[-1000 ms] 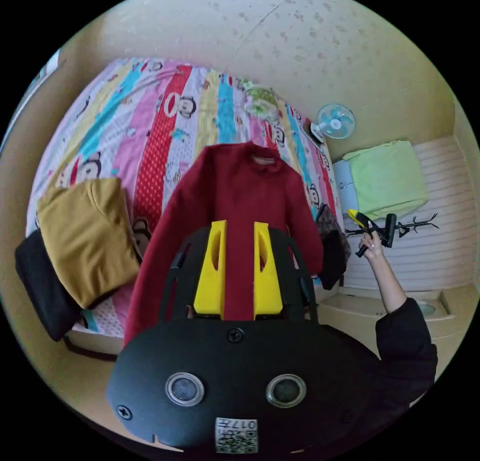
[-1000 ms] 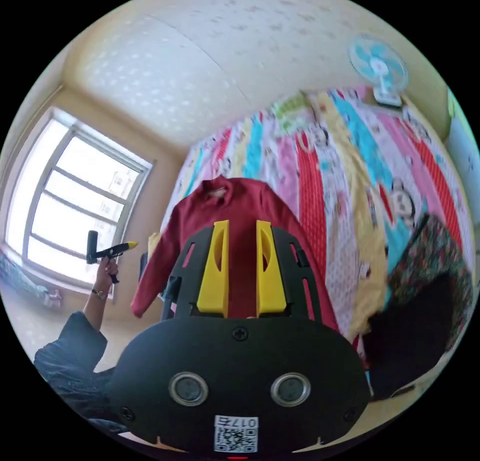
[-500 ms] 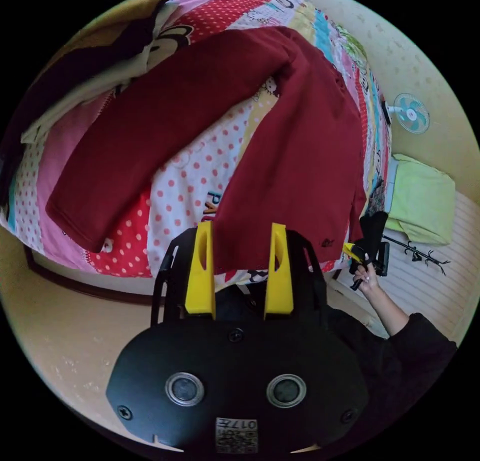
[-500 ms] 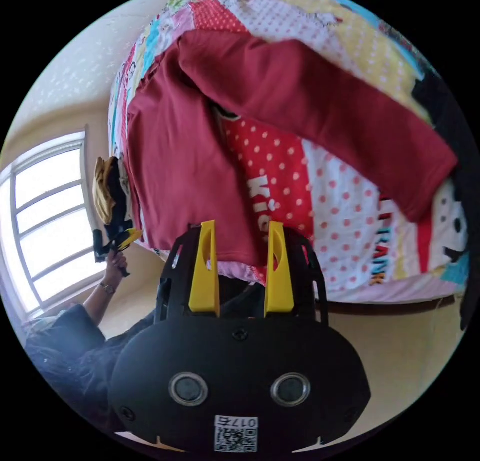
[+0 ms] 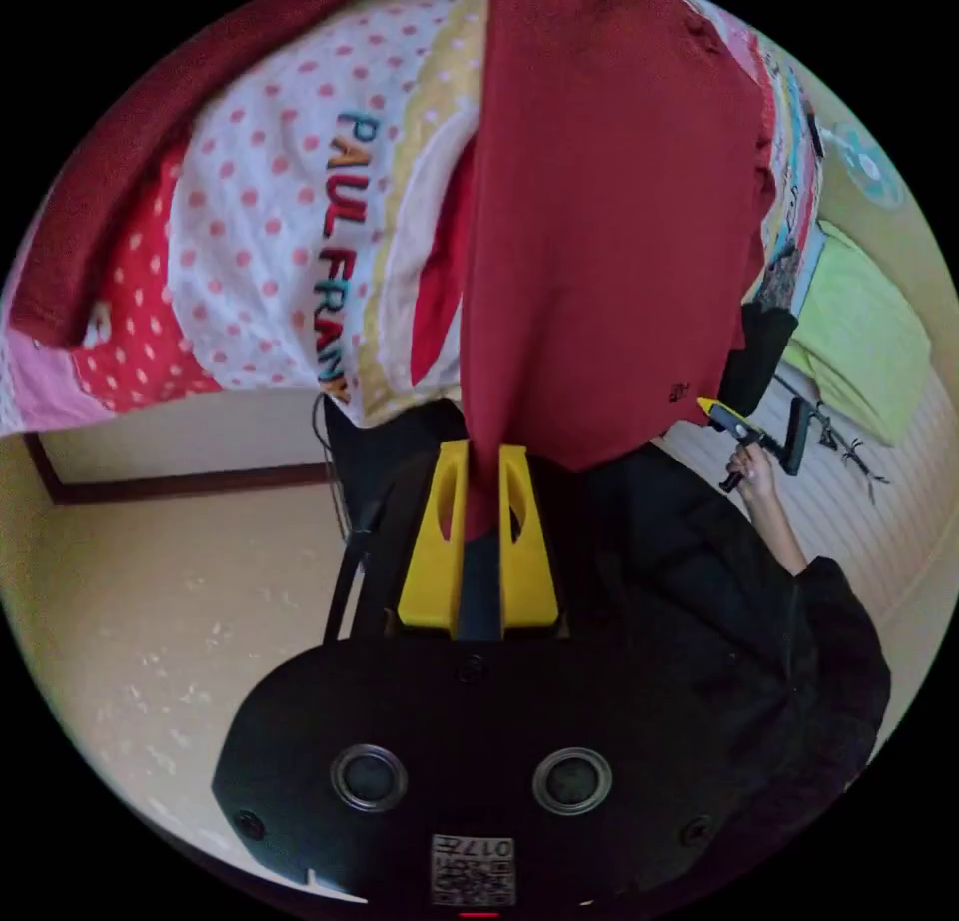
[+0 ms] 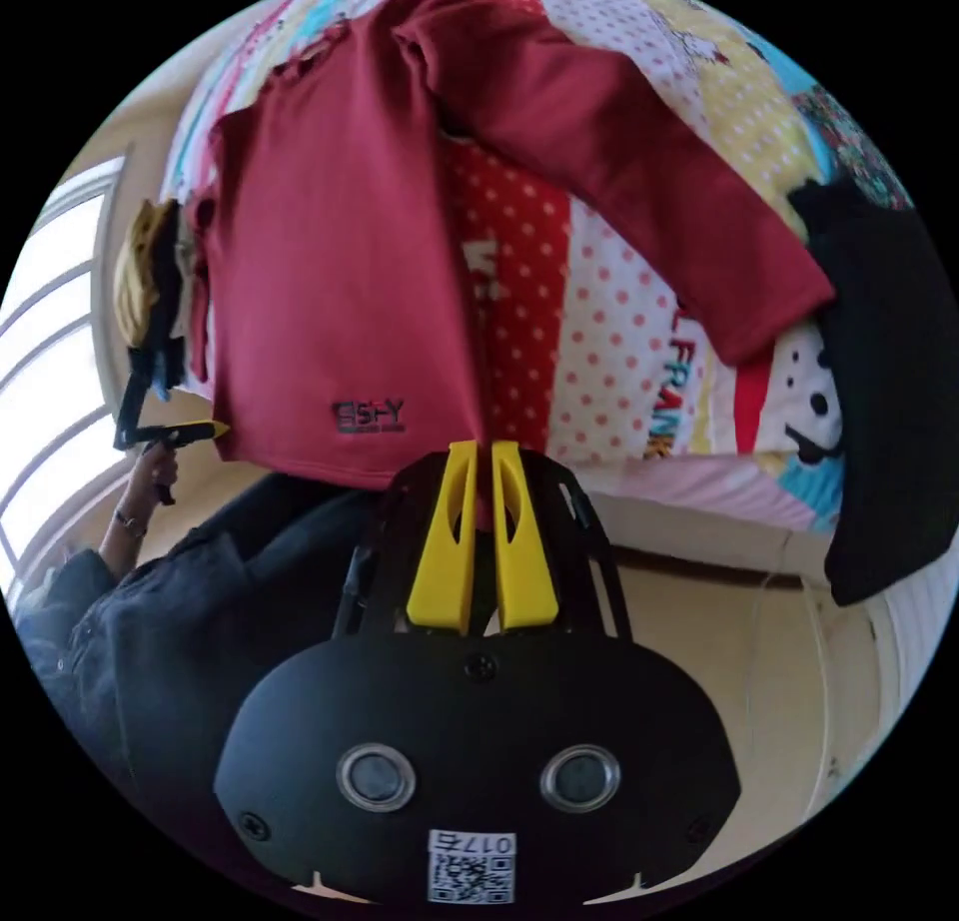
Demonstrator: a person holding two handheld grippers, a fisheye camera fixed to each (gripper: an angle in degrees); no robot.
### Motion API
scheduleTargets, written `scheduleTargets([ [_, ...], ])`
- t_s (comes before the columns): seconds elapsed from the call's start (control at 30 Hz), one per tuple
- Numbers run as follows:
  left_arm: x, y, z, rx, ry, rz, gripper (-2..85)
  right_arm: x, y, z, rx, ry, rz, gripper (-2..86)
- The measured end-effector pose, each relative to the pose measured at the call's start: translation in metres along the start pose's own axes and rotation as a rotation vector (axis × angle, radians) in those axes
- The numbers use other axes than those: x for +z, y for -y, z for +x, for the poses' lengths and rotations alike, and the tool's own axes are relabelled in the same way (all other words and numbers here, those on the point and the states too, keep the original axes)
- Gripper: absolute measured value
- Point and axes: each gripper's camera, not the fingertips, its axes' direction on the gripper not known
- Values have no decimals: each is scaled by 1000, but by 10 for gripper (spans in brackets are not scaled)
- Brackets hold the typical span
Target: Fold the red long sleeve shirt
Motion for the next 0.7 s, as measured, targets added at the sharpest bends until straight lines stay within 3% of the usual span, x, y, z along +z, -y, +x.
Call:
scheduleTargets([
  [0.03, -1, -2, -10, -39, -44, 13, 68, 3, -6, 12, 60, 22, -19, 50],
  [0.13, -32, -22, -73, -228, -409, 244, 110, -2, -31, 32, 164, 79, -3, 65],
  [0.2, -63, -40, -125, -357, -698, 537, 125, -5, -46, 38, 206, 92, -9, 68],
  [0.3, -82, -46, -173, -522, -891, 776, 130, -10, -71, 40, 250, 77, -25, 71],
  [0.53, -58, -15, -224, -816, -1086, 707, 95, -38, -106, 13, 288, 55, 27, 68],
  [0.63, -66, -39, -230, -731, -1157, 878, 43, -48, -103, 1, 268, 71, 56, 62],
  [0.7, -94, -67, -237, -591, -1095, 983, 41, -47, -95, -4, 249, 55, 41, 60],
])
